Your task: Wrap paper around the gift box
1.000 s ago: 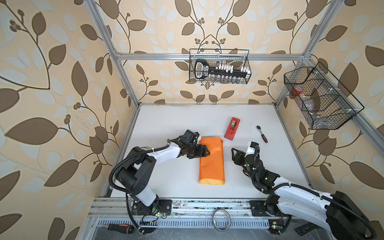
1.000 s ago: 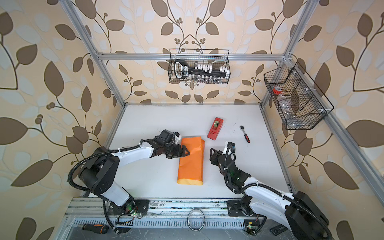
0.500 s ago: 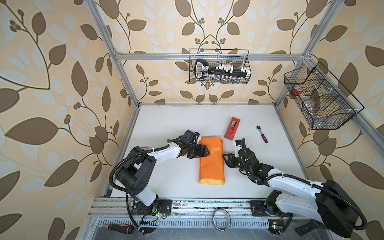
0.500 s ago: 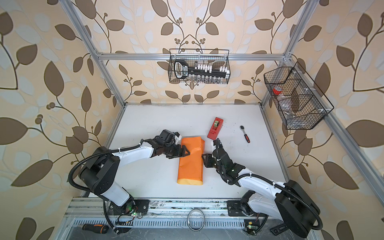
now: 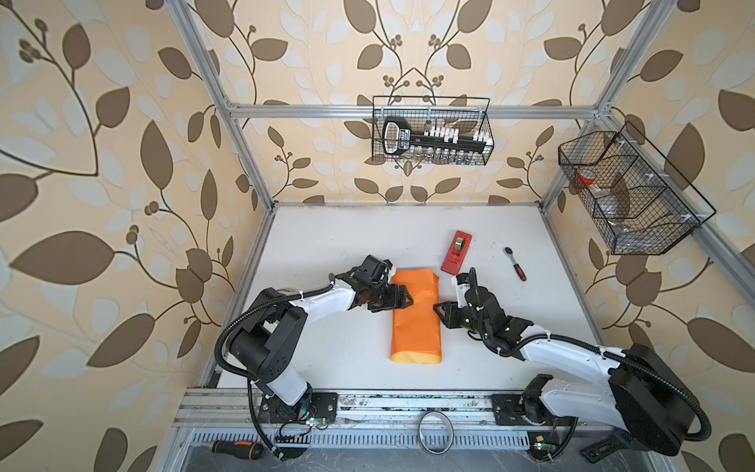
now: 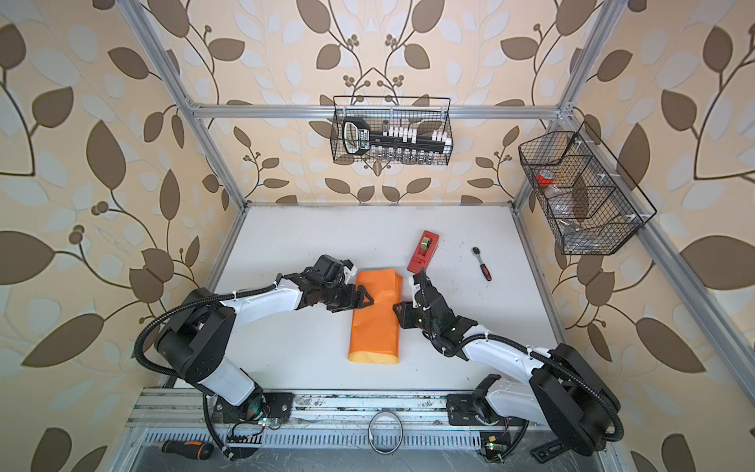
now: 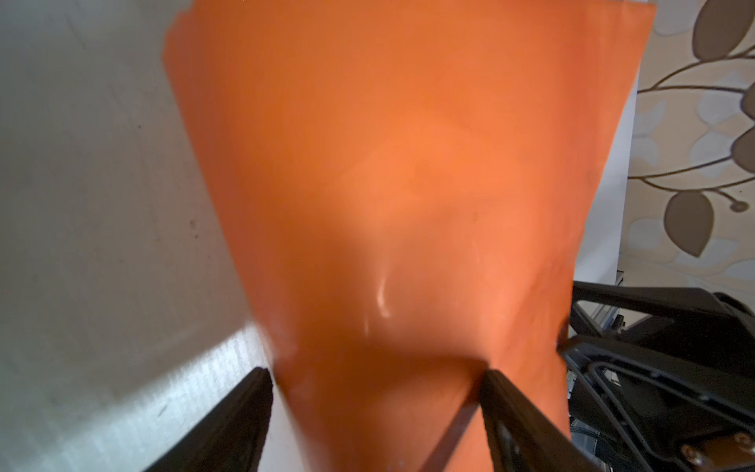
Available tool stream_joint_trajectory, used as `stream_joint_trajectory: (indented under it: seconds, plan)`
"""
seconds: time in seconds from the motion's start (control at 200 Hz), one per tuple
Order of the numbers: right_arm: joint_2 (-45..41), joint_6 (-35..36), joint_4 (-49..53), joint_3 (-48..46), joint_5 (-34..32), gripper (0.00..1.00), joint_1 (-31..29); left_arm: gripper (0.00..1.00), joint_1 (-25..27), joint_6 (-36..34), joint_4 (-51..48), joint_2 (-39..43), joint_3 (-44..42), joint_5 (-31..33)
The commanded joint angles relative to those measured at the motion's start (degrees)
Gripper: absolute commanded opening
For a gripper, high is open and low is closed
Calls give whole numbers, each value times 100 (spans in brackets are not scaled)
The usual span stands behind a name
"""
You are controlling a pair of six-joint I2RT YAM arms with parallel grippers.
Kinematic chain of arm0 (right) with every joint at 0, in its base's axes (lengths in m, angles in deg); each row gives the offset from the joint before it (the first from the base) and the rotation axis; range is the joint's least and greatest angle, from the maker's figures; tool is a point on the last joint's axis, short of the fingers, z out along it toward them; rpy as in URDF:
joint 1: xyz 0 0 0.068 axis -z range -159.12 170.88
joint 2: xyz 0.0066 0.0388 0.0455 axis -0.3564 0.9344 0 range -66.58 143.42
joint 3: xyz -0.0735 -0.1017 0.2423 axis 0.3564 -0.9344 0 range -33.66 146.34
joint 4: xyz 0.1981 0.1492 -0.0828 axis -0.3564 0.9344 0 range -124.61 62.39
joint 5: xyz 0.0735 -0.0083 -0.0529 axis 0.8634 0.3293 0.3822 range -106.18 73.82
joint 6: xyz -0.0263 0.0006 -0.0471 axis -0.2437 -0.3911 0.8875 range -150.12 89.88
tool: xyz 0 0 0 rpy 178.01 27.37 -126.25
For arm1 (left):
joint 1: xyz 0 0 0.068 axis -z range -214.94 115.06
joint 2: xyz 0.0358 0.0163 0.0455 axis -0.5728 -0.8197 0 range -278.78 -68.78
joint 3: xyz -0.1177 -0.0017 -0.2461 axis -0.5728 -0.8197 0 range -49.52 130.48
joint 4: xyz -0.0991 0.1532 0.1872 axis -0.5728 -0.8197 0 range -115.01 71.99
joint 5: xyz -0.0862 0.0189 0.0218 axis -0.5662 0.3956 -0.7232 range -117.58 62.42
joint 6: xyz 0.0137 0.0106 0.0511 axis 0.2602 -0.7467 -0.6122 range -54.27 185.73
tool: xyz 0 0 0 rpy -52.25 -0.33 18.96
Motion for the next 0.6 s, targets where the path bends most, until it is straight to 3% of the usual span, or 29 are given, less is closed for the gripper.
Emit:
stream_joint_trajectory:
  seconds: [0.0, 0.14, 0.385, 0.595]
  plan:
    - [121, 156, -25, 136, 32, 35, 34, 81, 13, -149, -676, -279, -181, 372]
    - [281, 221, -17, 136, 71, 38, 35, 81, 13, -150, -663, -281, -188, 364]
    - [92, 323, 316, 436, 242, 52, 150, 81, 9, -149, -673, -279, -170, 363]
    - [-45, 227, 300, 369, 520, 56, 375, 81, 8, -149, -678, -277, -173, 358]
